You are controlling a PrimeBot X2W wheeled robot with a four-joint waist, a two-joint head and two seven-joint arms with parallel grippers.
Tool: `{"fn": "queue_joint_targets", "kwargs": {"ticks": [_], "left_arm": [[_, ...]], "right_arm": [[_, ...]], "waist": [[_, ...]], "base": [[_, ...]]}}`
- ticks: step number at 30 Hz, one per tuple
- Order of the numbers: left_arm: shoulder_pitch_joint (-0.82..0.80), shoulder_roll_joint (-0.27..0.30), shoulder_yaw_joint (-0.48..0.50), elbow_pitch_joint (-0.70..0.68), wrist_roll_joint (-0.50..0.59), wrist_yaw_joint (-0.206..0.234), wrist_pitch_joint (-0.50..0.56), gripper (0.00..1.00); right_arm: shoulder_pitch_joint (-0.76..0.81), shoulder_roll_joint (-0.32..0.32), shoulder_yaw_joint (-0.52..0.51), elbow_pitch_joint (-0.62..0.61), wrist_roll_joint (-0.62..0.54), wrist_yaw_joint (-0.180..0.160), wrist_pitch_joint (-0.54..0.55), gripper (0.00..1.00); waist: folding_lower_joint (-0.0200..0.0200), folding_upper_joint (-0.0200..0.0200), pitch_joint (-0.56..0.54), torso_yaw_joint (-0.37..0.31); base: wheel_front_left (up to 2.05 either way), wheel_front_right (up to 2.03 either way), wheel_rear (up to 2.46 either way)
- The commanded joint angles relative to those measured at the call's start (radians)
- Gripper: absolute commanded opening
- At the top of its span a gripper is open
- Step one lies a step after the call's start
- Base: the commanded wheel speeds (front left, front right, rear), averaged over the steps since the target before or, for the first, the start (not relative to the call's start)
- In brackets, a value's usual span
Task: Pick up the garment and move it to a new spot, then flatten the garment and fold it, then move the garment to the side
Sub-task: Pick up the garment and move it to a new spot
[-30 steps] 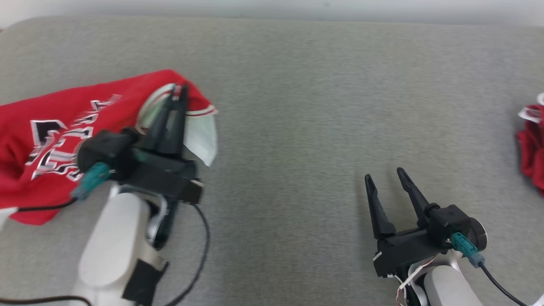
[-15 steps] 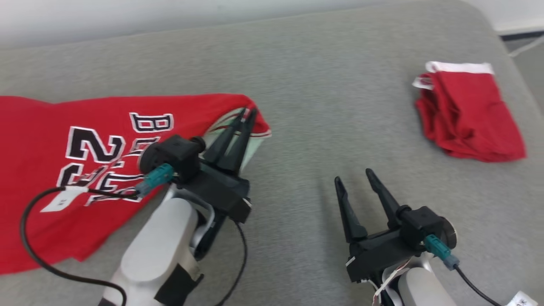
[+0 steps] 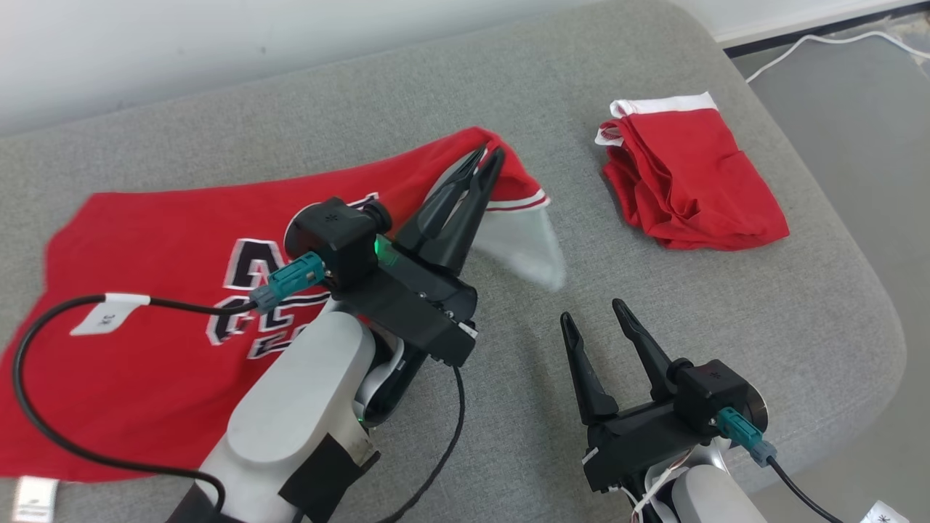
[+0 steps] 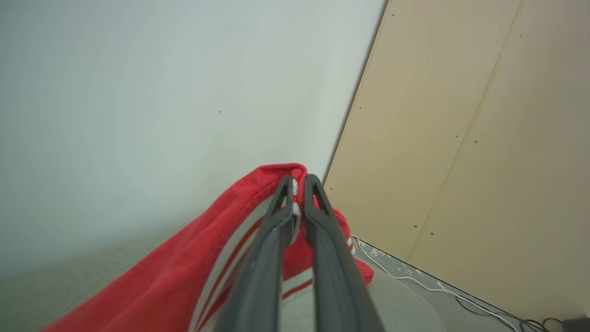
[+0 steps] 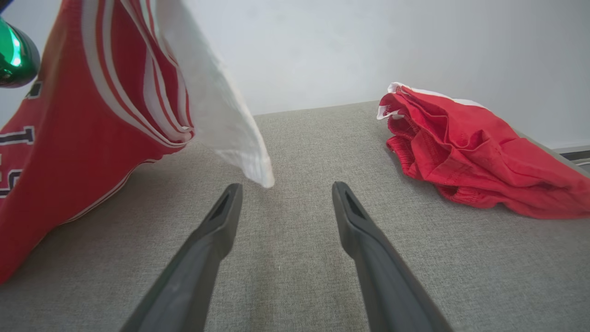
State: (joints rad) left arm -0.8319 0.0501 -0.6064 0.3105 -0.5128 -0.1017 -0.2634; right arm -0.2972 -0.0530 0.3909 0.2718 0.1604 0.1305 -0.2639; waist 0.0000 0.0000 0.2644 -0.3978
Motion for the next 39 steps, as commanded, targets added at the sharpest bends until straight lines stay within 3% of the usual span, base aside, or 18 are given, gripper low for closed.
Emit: {"fn": "queue_joint_targets", "kwargs": {"ticks": [1, 6, 7, 8, 14, 27, 39], "left_arm": [[-0.001, 0.001, 0.0, -0.017, -0.013, -0.004, -0.002, 0.0], [0.02, 0.002, -0.01, 0.009, 0.002, -0.01, -0.001, 0.02], [0.028, 0.002, -0.006, 0.027, 0.001, -0.01, -0.001, 0.48], [0.035, 0.001, 0.004, 0.064, 0.012, -0.011, -0.001, 1.0], [0.085, 0.001, 0.076, 0.129, 0.07, 0.003, -0.001, 1.0], [0.318, 0.019, 0.351, 0.091, 0.32, 0.096, -0.002, 1.0], [0.532, 0.034, 0.54, -0.002, 0.392, 0.123, -0.002, 1.0]], "right_arm": [[0.007, 0.003, 0.0, 0.002, 0.007, 0.0, 0.0, 1.0], [0.007, 0.003, -0.003, 0.003, 0.012, 0.0, 0.0, 1.0], [0.007, 0.003, -0.002, 0.004, 0.012, 0.0, 0.0, 1.0], [0.008, 0.003, -0.003, 0.004, 0.01, 0.0, 0.0, 1.0], [0.02, 0.002, -0.018, 0.005, -0.003, 0.0, 0.0, 1.0], [0.067, 0.002, -0.063, 0.008, -0.025, 0.0, 0.0, 1.0], [0.122, 0.002, -0.084, 0.012, -0.019, 0.0, 0.0, 1.0]], "waist": [[0.0, 0.0, -0.01, -0.002], [0.0, 0.0, -0.019, 0.017], [0.0, 0.0, -0.022, 0.022], [0.0, 0.0, -0.028, 0.034], [0.0, 0.0, -0.05, 0.087], [0.0, 0.0, -0.134, 0.241], [0.0, 0.0, -0.205, 0.306]], "base": [[0.0, 0.0, 0.0], [0.0, 0.0, 0.0], [0.0, 0.0, 0.0], [0.0, 0.0, 0.0], [0.0, 0.0, 0.0], [0.0, 0.0, 0.0], [0.0, 0.0, 0.0]]}}
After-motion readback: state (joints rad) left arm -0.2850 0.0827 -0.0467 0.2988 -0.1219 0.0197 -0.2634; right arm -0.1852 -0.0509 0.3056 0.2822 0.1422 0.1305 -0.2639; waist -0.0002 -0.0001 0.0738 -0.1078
